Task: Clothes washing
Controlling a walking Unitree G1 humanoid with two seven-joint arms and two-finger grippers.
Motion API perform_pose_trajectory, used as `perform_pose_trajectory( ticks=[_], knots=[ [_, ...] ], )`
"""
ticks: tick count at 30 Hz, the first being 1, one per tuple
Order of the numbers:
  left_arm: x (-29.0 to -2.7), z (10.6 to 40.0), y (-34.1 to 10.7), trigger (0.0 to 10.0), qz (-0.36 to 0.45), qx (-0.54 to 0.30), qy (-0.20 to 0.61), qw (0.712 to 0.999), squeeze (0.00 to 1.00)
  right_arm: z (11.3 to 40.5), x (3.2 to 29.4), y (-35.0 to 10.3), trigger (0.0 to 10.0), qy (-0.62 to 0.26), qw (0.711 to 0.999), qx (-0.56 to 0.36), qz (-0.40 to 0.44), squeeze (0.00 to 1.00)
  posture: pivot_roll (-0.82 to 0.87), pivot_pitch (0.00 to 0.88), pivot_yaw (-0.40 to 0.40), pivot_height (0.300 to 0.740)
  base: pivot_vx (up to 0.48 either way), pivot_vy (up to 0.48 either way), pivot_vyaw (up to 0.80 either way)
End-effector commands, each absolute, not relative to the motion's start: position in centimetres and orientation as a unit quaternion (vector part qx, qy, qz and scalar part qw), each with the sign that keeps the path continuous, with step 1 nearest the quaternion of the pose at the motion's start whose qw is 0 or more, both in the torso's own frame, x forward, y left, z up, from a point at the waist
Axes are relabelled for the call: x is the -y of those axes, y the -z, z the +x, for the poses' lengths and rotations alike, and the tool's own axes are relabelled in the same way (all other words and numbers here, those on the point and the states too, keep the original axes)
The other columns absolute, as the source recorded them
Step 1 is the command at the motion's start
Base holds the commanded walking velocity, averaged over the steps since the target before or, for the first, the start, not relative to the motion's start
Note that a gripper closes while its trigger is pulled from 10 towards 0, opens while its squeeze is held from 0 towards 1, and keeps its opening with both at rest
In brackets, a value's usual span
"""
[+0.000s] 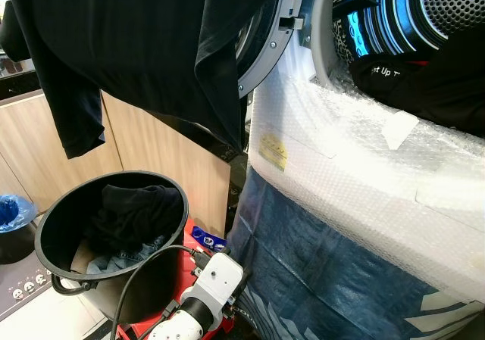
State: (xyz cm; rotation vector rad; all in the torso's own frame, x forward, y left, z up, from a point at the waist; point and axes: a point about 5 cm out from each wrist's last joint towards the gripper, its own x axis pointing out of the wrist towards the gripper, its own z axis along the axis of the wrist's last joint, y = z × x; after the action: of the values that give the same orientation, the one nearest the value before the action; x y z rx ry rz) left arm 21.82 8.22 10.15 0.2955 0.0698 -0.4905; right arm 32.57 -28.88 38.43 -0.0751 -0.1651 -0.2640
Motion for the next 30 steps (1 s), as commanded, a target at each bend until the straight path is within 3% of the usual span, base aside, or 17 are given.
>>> perform_pose_trajectory(
  ticks=[1, 2, 4, 6, 9, 13, 17, 23, 26, 30],
  knots=[
    [-8.2, 21.9, -9.9, 10.0, 0.142, -0.038, 0.247, 0.958, 0.0, 31.8, 29.3, -39.3, 10.0, 0.135, 0.986, 0.097, -0.031, 0.0, 0.0, 0.016, -0.1, 0.74, 0.0, 0.0, 0.0],
    [-8.2, 21.9, -9.9, 10.0, 0.142, -0.038, 0.247, 0.958, 0.0, 31.8, 29.3, -39.3, 10.0, 0.135, 0.986, 0.098, -0.031, 0.0, 0.0, 0.016, -0.1, 0.74, 0.0, 0.0, 0.0],
    [-8.3, 22.0, -9.8, 10.0, 0.141, -0.039, 0.245, 0.958, 0.0, 31.0, 27.6, -34.9, 10.0, 0.03, 0.988, -0.046, -0.147, 0.0, -0.01, 0.017, -0.096, 0.74, 0.0, 0.0, 0.0],
    [-8.2, 22.1, -9.9, 10.0, 0.141, -0.038, 0.245, 0.958, 0.0, 30.6, 27.7, -33.3, 10.0, 0.005, 0.986, -0.123, -0.114, 0.0, -0.02, 0.017, -0.096, 0.74, 0.0, 0.0, 0.0],
    [-8.2, 22.2, -9.9, 10.0, 0.141, -0.037, 0.246, 0.958, 0.0, 30.4, 27.5, -33.1, 10.0, 0.004, 0.981, -0.111, -0.158, 0.0, -0.02, 0.018, -0.097, 0.74, 0.0, 0.0, 0.0],
    [-8.1, 22.3, -9.9, 10.0, 0.141, -0.036, 0.247, 0.958, 0.0, 31.3, 26.6, -32.3, 10.0, 0.03, 0.989, -0.092, -0.115, 0.0, -0.02, 0.019, -0.1, 0.74, 0.0, 0.0, 0.0],
    [-8.0, 22.2, -9.9, 10.0, 0.137, -0.035, 0.243, 0.959, 0.0, 31.0, 25.9, -32.4, 10.0, -0.008, 0.994, -0.088, -0.068, 0.0, -0.01, 0.018, -0.105, 0.74, 0.0, 0.0, 0.0],
    [-8.2, 22.2, -9.8, 10.0, 0.137, -0.038, 0.239, 0.961, 0.0, 30.2, 28.0, -33.5, 10.0, -0.05, 0.997, -0.061, 0.0, 0.0, -0.01, 0.017, -0.106, 0.74, 0.0, 0.0, 0.0],
    [-8.2, 22.3, -9.9, 10.0, 0.138, -0.037, 0.238, 0.961, 0.0, 29.8, 29.9, -33.8, 10.0, -0.037, 0.999, -0.012, -0.014, 0.0, -0.01, 0.015, -0.103, 0.74, 0.0, 0.0, 0.0],
    [-8.4, 22.5, -9.9, 10.0, 0.141, -0.037, 0.237, 0.961, 0.0, 29.3, 31.3, -32.3, 10.0, -0.03, 0.999, -0.03, -0.018, 0.0, -0.01, 0.012, -0.095, 0.74, 0.0, 0.0, 0.0]
  ],
)
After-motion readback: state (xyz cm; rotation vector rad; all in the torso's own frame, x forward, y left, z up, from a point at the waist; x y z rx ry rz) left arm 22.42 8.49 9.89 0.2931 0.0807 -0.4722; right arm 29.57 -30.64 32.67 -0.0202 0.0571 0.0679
